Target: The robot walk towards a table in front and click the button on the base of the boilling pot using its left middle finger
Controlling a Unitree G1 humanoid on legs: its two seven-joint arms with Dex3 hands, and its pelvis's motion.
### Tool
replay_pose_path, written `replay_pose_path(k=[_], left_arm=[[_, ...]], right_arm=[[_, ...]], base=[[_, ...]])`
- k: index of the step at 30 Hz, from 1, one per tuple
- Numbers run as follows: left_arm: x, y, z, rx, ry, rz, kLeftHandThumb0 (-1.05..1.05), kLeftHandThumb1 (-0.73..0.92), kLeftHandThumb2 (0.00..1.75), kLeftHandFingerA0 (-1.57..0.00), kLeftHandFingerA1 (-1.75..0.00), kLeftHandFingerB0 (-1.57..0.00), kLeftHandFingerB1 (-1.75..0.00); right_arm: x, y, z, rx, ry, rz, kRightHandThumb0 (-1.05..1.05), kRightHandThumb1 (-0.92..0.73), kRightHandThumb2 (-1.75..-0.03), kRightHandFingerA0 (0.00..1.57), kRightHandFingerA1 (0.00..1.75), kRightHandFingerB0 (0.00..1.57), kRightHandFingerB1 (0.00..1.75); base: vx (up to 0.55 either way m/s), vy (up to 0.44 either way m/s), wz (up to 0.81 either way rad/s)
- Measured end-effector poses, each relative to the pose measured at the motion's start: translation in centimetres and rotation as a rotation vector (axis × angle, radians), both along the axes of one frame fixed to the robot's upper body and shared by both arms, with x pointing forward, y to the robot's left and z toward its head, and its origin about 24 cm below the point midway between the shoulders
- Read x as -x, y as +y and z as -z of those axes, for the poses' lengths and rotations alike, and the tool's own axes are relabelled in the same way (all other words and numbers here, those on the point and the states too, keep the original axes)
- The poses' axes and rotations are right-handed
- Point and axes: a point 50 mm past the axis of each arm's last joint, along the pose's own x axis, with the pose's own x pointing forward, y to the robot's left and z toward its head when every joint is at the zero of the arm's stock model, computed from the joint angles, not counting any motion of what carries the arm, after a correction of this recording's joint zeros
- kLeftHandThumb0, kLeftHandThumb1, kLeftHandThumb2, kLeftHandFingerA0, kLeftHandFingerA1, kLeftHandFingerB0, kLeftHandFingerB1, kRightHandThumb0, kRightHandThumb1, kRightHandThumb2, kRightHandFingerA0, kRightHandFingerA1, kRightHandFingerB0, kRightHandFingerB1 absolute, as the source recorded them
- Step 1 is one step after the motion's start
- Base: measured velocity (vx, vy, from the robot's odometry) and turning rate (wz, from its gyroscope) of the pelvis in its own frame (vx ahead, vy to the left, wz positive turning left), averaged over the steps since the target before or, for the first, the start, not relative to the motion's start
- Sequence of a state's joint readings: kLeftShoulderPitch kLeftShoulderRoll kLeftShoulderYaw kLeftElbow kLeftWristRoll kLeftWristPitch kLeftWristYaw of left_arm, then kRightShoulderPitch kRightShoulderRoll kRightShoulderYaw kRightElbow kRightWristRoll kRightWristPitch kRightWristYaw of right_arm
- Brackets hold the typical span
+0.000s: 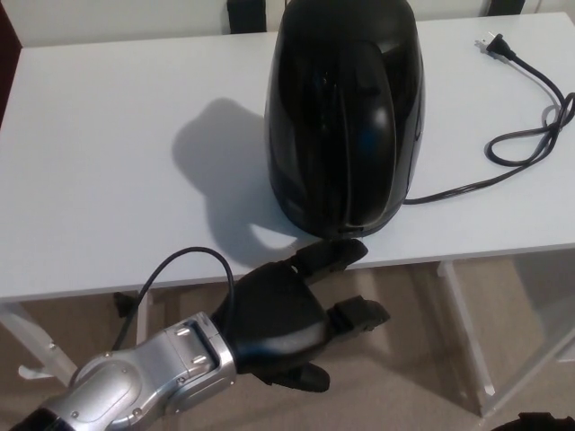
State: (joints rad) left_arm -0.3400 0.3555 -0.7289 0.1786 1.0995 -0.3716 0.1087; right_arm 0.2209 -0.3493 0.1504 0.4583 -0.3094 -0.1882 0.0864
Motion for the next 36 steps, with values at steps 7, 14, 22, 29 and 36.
replay_pose_path(k=[7, 14, 22, 29, 36], left_arm=[[-0.1, -0.2, -0.1, 0.0, -0.008, 0.006, -0.75, 0.84, 0.66, -0.27, -0.3, -0.22, -0.29], [-0.1, -0.2, -0.1, 0.0, -0.008, 0.006, -0.75, 0.85, 0.65, -0.25, -0.3, -0.2, -0.29], [-0.2, -0.3, 0.0, -0.004, -0.008, 0.003, -0.75, 0.84, 0.67, -0.25, -0.3, -0.19, -0.28], [-0.5, -0.3, 0.1, -0.018, -0.009, -0.001, -0.77, 0.69, 0.95, -0.18, -0.41, -0.15, -0.4], [-1.2, -0.5, 0.5, -0.033, 0.003, -0.017, -0.75, 0.83, 0.66, -0.29, -0.31, -0.23, -0.29]], right_arm=[[-0.1, 0.0, 0.0, 0.001, 0.0, 0.001, -0.44, -0.47, -0.55, 0.8, 0.47, 0.7, 0.45], [-0.1, 0.0, 0.0, 0.001, 0.003, 0.002, -0.42, -0.47, -0.55, 0.8, 0.47, 0.7, 0.46], [-0.1, 0.0, 0.0, 0.001, 0.004, 0.001, -0.45, -0.48, -0.55, 0.8, 0.47, 0.69, 0.45], [-0.2, 0.0, 0.0, 0.002, 0.001, -0.002, -0.44, -0.48, -0.55, 0.78, 0.46, 0.68, 0.45], [-0.3, 0.1, -0.2, 0.0, -0.005, -0.006, -0.46, -0.47, -0.55, 0.79, 0.47, 0.69, 0.45]], base=[[0.0, 0.0, 0.0], [0.0, 0.0, 0.0], [0.0, 0.0, 0.0], [0.0, 0.0, 0.0], [0.0, 0.0, 0.0]])
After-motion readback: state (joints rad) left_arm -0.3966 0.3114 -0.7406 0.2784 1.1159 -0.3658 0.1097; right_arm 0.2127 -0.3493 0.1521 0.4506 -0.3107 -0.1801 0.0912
